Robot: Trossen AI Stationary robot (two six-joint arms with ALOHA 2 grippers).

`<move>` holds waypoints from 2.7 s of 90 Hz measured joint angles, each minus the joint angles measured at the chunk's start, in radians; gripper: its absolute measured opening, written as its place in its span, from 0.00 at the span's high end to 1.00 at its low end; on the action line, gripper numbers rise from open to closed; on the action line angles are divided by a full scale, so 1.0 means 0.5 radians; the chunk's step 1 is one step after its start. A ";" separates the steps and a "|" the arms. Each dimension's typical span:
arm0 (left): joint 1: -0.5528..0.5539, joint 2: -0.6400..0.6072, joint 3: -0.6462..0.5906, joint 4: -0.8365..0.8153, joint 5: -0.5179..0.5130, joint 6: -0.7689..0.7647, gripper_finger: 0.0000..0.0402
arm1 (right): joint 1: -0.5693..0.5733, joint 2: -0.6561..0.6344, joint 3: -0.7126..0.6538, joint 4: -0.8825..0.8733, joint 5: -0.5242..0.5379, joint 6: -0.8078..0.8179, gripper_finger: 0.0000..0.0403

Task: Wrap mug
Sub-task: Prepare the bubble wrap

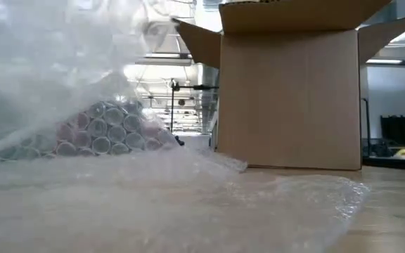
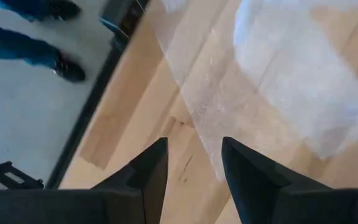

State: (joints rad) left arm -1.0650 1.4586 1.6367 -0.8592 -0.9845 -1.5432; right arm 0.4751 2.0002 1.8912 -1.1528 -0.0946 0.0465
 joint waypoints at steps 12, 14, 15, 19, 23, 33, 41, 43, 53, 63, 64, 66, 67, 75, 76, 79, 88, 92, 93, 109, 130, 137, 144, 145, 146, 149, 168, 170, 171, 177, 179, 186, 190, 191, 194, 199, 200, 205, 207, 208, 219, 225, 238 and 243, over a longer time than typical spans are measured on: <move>-0.055 -0.002 0.000 -0.014 0.000 0.027 1.00 | -0.099 0.291 -0.036 0.078 -0.153 0.065 0.70; -0.059 -0.002 0.000 -0.013 0.000 0.043 1.00 | -0.111 0.332 -0.042 0.083 -0.167 0.073 0.70; -0.061 -0.002 0.000 -0.014 0.000 0.051 1.00 | -0.116 0.350 -0.045 0.085 -0.171 0.081 0.71; -0.066 -0.002 0.000 -0.017 0.001 0.084 1.00 | -0.131 0.418 -0.058 0.104 -0.186 0.112 0.72; -0.071 -0.002 0.000 -0.026 0.000 0.113 1.00 | -0.142 0.472 -0.069 0.114 -0.190 0.146 0.73; -0.076 -0.002 0.000 -0.065 -0.005 0.169 1.00 | -0.148 0.547 -0.141 0.114 -0.189 0.257 0.75; -0.076 -0.002 0.000 -0.113 -0.041 0.226 1.00 | -0.149 0.553 -0.230 0.134 -0.172 0.382 0.76; -0.071 -0.002 0.000 -0.125 -0.052 0.238 1.00 | -0.149 0.543 -0.259 0.151 -0.174 0.419 0.76; -0.036 -0.002 0.000 -0.208 -0.072 0.259 1.00 | -0.116 0.480 -0.419 0.238 -0.168 0.638 0.76; -0.023 -0.002 0.000 -0.251 -0.078 0.265 1.00 | -0.036 0.362 -0.537 0.230 -0.111 0.843 0.76; -0.023 -0.002 0.000 -0.251 -0.077 0.269 1.00 | -0.027 0.346 -0.551 0.208 -0.110 0.865 0.76; -0.023 -0.002 0.000 -0.249 -0.076 0.282 1.00 | -0.005 0.315 -0.578 0.171 -0.104 0.907 0.76; -0.023 -0.001 0.000 -0.249 -0.075 0.291 1.00 | 0.007 0.298 -0.589 0.155 -0.095 0.927 0.76; -0.026 -0.001 0.000 -0.240 -0.073 0.347 1.00 | 0.087 0.135 -0.635 0.246 -0.060 1.065 0.76; -0.026 -0.001 0.000 -0.242 -0.073 0.351 1.00 | 0.097 0.111 -0.638 0.257 -0.055 1.079 0.76; -0.027 -0.001 0.000 -0.244 -0.073 0.362 1.00 | 0.123 0.037 -0.655 0.303 -0.029 1.108 0.76; -0.040 0.001 0.000 -0.243 -0.072 0.395 1.00 | 0.182 -0.095 -0.731 0.669 0.011 1.120 0.76; -0.042 0.001 0.000 -0.238 -0.071 0.415 1.00 | 0.200 -0.114 -0.786 0.923 0.043 1.111 0.76; -0.042 0.001 0.000 -0.239 -0.071 0.422 1.00 | 0.205 -0.119 -0.800 0.973 0.054 1.106 0.76; -0.044 0.002 0.000 -0.244 -0.068 0.454 1.00 | 0.123 -0.066 -0.944 1.653 0.195 1.266 0.77; -0.043 0.002 0.000 -0.249 -0.086 0.493 1.00 | -0.042 0.247 -0.943 1.907 0.186 1.364 0.85; -0.035 0.002 0.000 -0.249 -0.099 0.489 1.00 | -0.050 0.295 -0.947 1.819 0.179 1.456 0.88; -0.019 0.002 0.000 -0.246 -0.107 0.490 1.00 | -0.037 0.274 -0.940 1.644 0.191 1.510 0.91; -0.018 0.002 0.000 -0.246 -0.112 0.491 1.00 | -0.033 0.269 -0.942 1.614 0.197 1.519 0.91; -0.016 0.002 0.000 -0.248 -0.119 0.491 1.00 | -0.028 0.263 -0.944 1.587 0.203 1.529 0.92; -0.016 0.002 0.000 -0.249 -0.140 0.502 1.00 | -0.012 0.238 -0.937 1.488 0.215 1.544 0.94; 0.042 0.002 0.000 -0.335 -0.315 0.610 1.00 | 0.197 0.054 -0.957 0.602 0.210 2.006 0.99; 0.056 0.002 0.000 -0.367 -0.332 0.610 1.00 | 0.229 0.038 -0.957 0.567 0.216 2.054 0.99; 0.064 0.002 0.000 -0.383 -0.338 0.610 1.00 | 0.245 0.031 -0.957 0.558 0.219 2.080 0.99; 0.107 0.002 0.000 -0.483 -0.367 0.603 1.00 | 0.349 -0.007 -0.950 0.484 0.222 2.239 0.99; 0.127 0.001 0.000 -0.524 -0.376 0.601 1.00 | 0.383 -0.015 -0.950 0.460 0.223 2.295 0.99; 0.205 0.002 -0.008 -0.653 -0.381 0.586 1.00 | 0.495 -0.020 -0.950 0.449 0.232 2.482 1.00; 0.256 0.004 -0.020 -0.753 -0.386 0.548 1.00 | 0.552 -0.020 -0.950 0.456 0.232 2.590 1.00; 0.269 0.005 -0.025 -0.776 -0.390 0.535 1.00 | 0.565 -0.020 -0.950 0.458 0.233 2.616 1.00; 0.308 0.005 -0.048 -0.837 -0.403 0.485 1.00 | 0.598 -0.020 -0.950 0.461 0.234 2.691 1.00; 0.379 0.005 -0.109 -0.948 -0.416 0.374 1.00 | 0.644 -0.020 -0.950 0.487 0.234 2.806 1.00; 0.394 0.005 -0.126 -0.974 -0.416 0.345 1.00 | 0.654 -0.020 -0.950 0.493 0.234 2.825 1.00; 0.464 0.005 -0.209 -1.083 -0.418 0.169 1.00 | 0.697 -0.020 -0.950 0.522 0.234 2.903 1.00; 0.486 0.006 -0.247 -1.124 -0.415 0.089 1.00 | 0.708 -0.020 -0.950 0.531 0.234 2.927 1.00; 0.498 0.007 -0.266 -1.148 -0.412 0.048 1.00 | 0.714 -0.020 -0.950 0.536 0.235 2.938 1.00; 0.600 0.003 -0.468 -1.384 -0.306 -0.498 1.00 | 0.773 -0.022 -0.944 0.568 0.201 3.035 1.00; 0.637 -0.016 -0.568 -1.427 -0.247 -0.750 0.98 | 0.798 -0.037 -0.925 0.573 0.198 3.049 1.00; 0.701 -0.160 -0.752 -1.426 -0.150 -1.040 0.87 | 0.838 -0.126 -0.877 0.588 0.204 2.996 1.00; 0.740 -0.207 -0.791 -1.433 -0.097 -1.056 0.81 | 0.846 -0.166 -0.868 0.589 0.215 2.949 1.00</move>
State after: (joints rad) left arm -0.6951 1.3549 1.2412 -1.5756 -1.0332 -2.0710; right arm 0.8982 1.9171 1.4570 -0.8581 0.0130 1.5212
